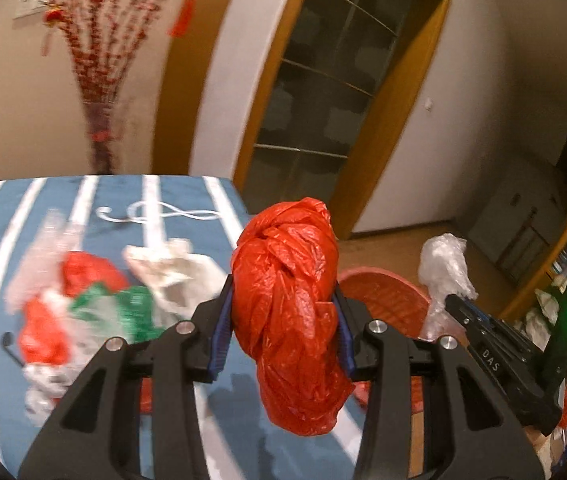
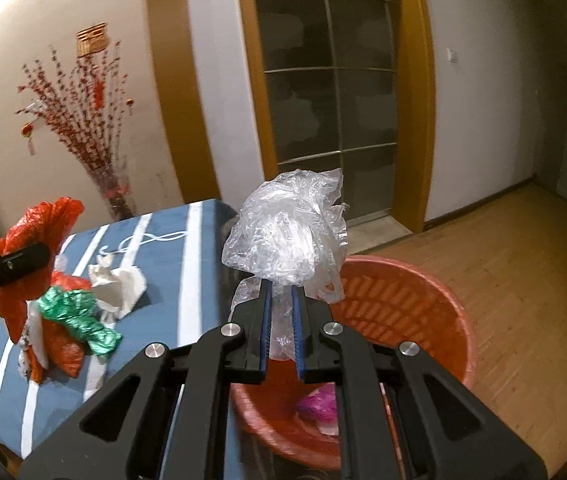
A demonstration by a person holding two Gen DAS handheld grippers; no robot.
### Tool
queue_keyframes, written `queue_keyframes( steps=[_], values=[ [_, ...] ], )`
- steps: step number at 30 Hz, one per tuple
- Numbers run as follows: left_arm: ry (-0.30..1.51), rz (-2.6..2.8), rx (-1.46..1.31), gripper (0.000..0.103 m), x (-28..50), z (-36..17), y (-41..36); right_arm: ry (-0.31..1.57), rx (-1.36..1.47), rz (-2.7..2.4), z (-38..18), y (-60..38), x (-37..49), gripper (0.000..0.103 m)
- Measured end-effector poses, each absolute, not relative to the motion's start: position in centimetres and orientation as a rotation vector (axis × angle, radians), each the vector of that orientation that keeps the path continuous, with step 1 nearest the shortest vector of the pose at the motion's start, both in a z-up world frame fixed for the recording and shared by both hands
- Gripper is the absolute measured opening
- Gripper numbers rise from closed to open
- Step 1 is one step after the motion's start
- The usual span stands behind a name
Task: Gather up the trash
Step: 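Move both bags over the orange basket and open both tools to drop them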
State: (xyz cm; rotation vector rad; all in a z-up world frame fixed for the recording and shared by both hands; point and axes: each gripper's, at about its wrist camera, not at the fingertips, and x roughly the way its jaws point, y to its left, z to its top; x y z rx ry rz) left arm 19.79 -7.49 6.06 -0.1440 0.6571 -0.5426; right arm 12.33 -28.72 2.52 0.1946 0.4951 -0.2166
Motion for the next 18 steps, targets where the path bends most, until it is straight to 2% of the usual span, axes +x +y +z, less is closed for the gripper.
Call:
queue_keyframes(
  steps=[18],
  values=[
    [0.769, -0.73, -0.103, 0.043, 22.3, 1.5, -18.1, 0.525, 0.268, -0.295, 0.5, -35.0, 11.7, 0.009]
  ],
)
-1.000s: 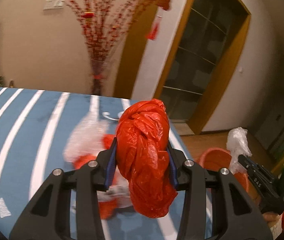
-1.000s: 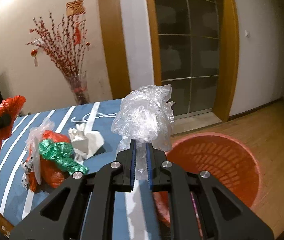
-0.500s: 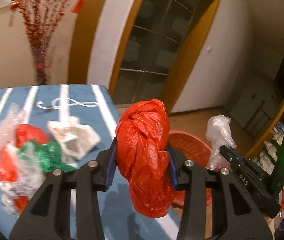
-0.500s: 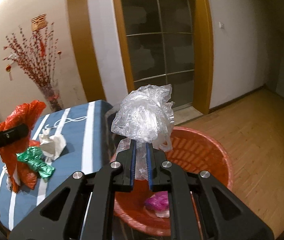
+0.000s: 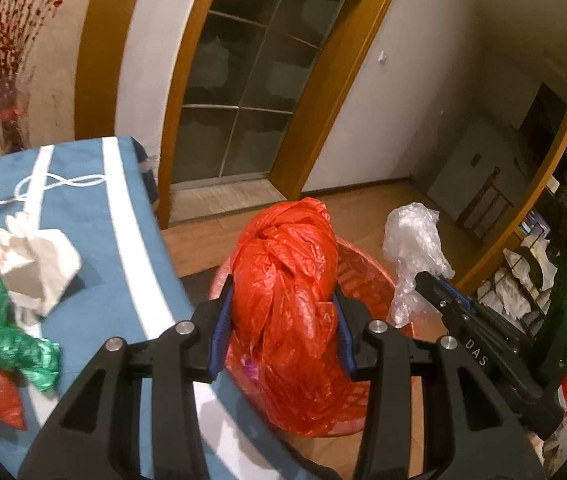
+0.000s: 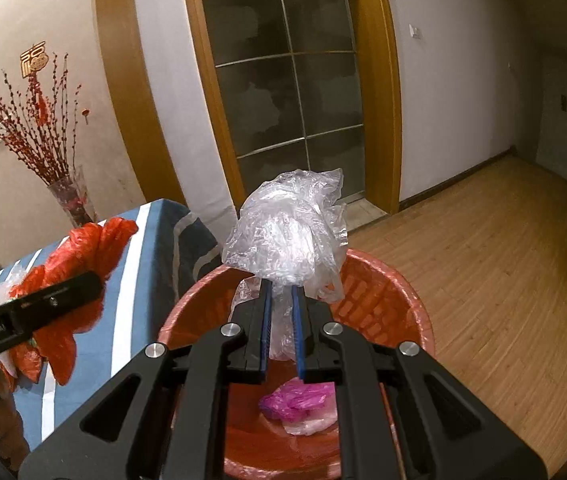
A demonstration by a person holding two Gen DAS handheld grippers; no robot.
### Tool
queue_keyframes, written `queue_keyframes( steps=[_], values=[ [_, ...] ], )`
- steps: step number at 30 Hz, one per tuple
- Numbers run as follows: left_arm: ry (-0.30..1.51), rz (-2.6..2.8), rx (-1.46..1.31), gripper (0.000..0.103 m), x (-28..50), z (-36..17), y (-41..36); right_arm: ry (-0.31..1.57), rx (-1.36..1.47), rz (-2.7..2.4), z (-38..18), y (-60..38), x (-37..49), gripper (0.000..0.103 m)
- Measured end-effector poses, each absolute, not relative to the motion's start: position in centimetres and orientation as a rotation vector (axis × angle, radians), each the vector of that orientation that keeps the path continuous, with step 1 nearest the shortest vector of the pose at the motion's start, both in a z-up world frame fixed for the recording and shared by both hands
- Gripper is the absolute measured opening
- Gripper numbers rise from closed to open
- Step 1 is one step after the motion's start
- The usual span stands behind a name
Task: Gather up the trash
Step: 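Move both bags over the orange basket and open both tools to drop them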
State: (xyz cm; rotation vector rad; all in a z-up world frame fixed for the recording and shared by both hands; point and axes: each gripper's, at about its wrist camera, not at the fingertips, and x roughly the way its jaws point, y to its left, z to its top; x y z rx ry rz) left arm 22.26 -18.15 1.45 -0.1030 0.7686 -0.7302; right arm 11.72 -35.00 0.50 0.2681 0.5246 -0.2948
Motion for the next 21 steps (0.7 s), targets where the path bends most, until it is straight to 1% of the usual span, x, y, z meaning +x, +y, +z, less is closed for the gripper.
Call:
queue_keyframes(
  steps=[5, 7, 8, 9, 10, 11, 12, 13, 16, 18, 19, 21],
  values=[
    [0.801, -0.738, -0.093, 0.048, 22.8, 0.2, -19.8, 0.535, 0.28, -0.294, 0.1, -35.7, 12.4, 0.009],
    [0.817, -0.734, -0.087, 0.051, 22.8, -0.2, -20.2, 0.54, 0.284, -0.301, -0.2, -35.9, 12.6, 0.013],
    [0.824, -0.73, -0.083, 0.053, 22.9, -0.4, -20.3, 0.544, 0.286, -0.303, -0.3, -36.0, 12.7, 0.016],
    [0.832, -0.725, -0.079, 0.055, 23.0, -0.8, -20.3, 0.549, 0.29, -0.305, -0.5, -36.1, 12.7, 0.022],
    [0.838, -0.721, -0.076, 0.056, 23.1, -1.0, -20.4, 0.552, 0.294, -0.306, -0.7, -36.2, 12.7, 0.025],
    [0.843, -0.717, -0.075, 0.057, 23.1, -1.2, -20.3, 0.555, 0.297, -0.308, -0.8, -36.2, 12.6, 0.032],
    [0.85, -0.71, -0.074, 0.058, 23.2, -1.5, -20.2, 0.556, 0.299, -0.308, -1.0, -36.2, 12.6, 0.037],
    [0.855, -0.705, -0.073, 0.059, 23.3, -1.7, -20.1, 0.557, 0.299, -0.309, -1.1, -36.2, 12.5, 0.038],
    [0.862, -0.686, -0.069, 0.061, 23.2, -2.0, -19.5, 0.558, 0.294, -0.314, -1.1, -36.0, 12.3, 0.048],
    [0.858, -0.669, -0.059, 0.064, 23.2, -2.0, -18.9, 0.553, 0.284, -0.322, -0.8, -35.8, 12.2, 0.058],
    [0.853, -0.659, -0.055, 0.065, 23.1, -2.0, -18.6, 0.549, 0.28, -0.326, -0.7, -35.7, 12.1, 0.059],
    [0.843, -0.635, -0.052, 0.069, 22.8, -1.7, -17.7, 0.541, 0.271, -0.333, -0.5, -35.5, 11.9, 0.067]
  ],
)
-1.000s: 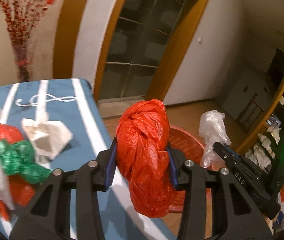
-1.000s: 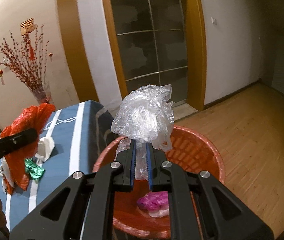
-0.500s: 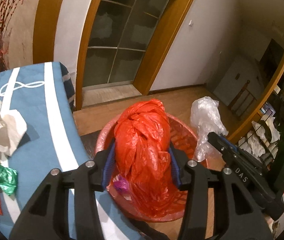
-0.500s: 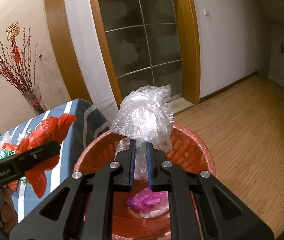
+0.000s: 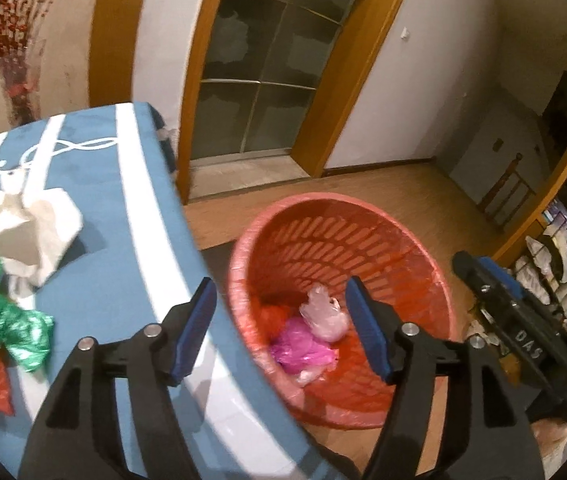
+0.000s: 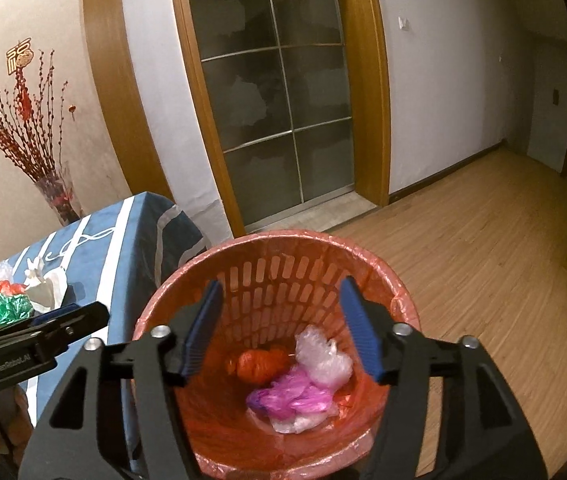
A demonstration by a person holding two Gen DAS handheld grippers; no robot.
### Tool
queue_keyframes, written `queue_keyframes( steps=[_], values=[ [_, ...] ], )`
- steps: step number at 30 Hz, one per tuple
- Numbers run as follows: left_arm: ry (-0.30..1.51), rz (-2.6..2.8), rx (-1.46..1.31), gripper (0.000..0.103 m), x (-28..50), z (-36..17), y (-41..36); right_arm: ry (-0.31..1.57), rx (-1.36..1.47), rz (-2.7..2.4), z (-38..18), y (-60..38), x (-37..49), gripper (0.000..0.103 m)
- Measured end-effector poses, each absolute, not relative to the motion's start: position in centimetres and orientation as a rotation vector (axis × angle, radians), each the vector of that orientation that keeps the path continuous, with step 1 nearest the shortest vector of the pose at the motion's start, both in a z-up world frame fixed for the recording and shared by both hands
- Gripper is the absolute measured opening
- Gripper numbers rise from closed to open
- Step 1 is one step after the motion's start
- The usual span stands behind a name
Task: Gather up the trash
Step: 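Move both bags over the orange basket and open both tools to drop them, then grasp the white printed bag with the left tool while the right tool grasps white paper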
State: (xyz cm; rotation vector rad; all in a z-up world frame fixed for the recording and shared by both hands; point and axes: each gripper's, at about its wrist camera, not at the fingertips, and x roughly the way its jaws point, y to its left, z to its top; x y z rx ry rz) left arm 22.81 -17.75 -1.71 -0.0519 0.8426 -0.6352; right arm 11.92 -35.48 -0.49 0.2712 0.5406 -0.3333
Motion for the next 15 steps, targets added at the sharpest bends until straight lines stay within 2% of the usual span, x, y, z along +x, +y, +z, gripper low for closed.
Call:
queue_keyframes(
  steps=[6, 15],
  values=[
    [0.806, -0.562, -0.061, 0.074, 21.4, -0.3, -14.3, 0.51, 0.234, -0.352, 0.4, -34.0, 11.0, 0.085],
    [0.706, -0.448, -0.083, 0.076, 18.2, 2.7, -6.9, 0.484, 0.146, -0.332, 1.2, -29.8, 10.4, 0.092]
  ],
)
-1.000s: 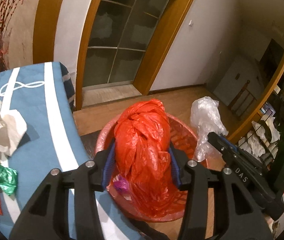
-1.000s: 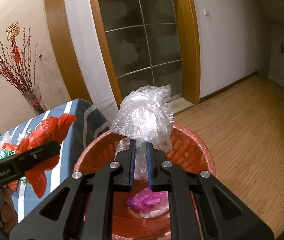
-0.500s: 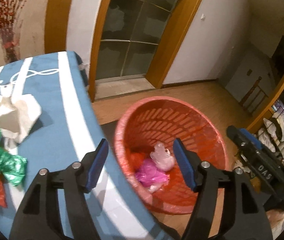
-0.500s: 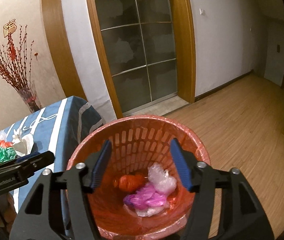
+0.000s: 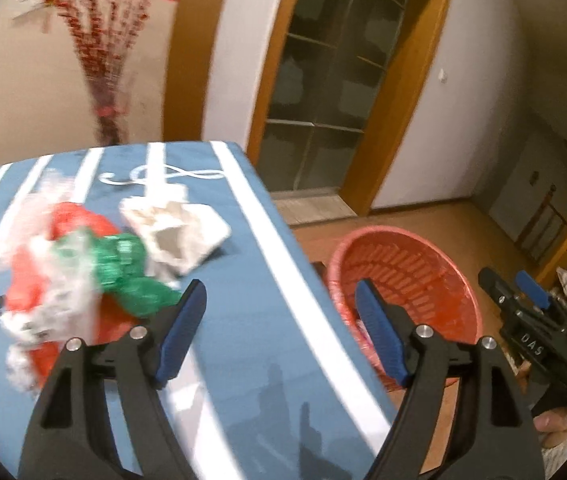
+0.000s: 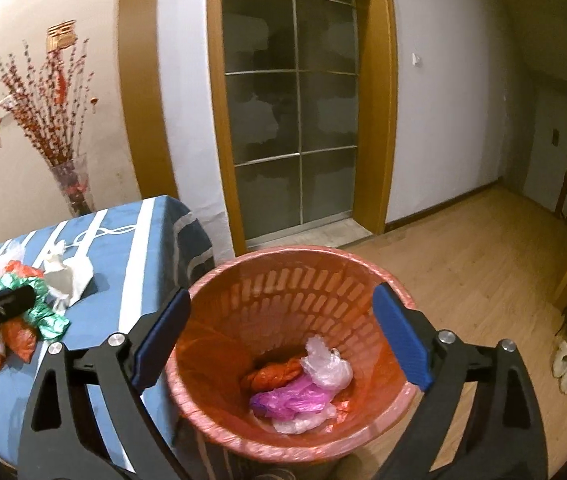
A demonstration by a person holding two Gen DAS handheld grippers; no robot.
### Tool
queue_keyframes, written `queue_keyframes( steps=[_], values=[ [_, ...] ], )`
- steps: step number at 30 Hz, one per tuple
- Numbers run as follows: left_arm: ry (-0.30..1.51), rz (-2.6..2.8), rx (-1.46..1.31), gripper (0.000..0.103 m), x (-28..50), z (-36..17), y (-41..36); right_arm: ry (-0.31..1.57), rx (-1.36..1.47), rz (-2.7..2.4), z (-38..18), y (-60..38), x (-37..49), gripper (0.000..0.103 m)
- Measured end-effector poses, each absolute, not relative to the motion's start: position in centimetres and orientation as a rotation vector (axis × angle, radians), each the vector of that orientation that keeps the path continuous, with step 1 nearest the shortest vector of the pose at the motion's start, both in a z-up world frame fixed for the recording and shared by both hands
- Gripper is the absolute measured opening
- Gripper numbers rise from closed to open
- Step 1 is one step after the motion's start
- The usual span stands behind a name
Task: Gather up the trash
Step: 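Grasp the white printed bag with the left tool while the right tool grasps white paper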
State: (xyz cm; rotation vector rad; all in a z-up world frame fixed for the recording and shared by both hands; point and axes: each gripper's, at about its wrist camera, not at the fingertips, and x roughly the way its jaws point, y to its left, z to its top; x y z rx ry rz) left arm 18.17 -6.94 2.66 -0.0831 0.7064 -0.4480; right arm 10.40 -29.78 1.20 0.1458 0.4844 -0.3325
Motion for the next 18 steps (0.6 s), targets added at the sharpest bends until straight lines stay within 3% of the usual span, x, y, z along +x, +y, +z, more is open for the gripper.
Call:
queue_keyframes(
  steps=[8, 13, 18],
  values=[
    [0.597, -0.296, -0.076, 0.076, 15.3, 4.7, 1.5, 0.49, 0.118, -0.248, 1.1, -26.0, 10.6, 0.092],
    [0.633, -0.194, -0.094, 0.075, 15.5, 3.2, 6.7, 0.507, 0.113, -0.188, 0.9, -23.7, 10.9, 0.092],
    [0.687, -0.167, -0.129, 0.062, 16.7, 1.0, 9.4, 0.53, 0.096, -0.147, 0.5, -21.8, 11.1, 0.092]
  ],
)
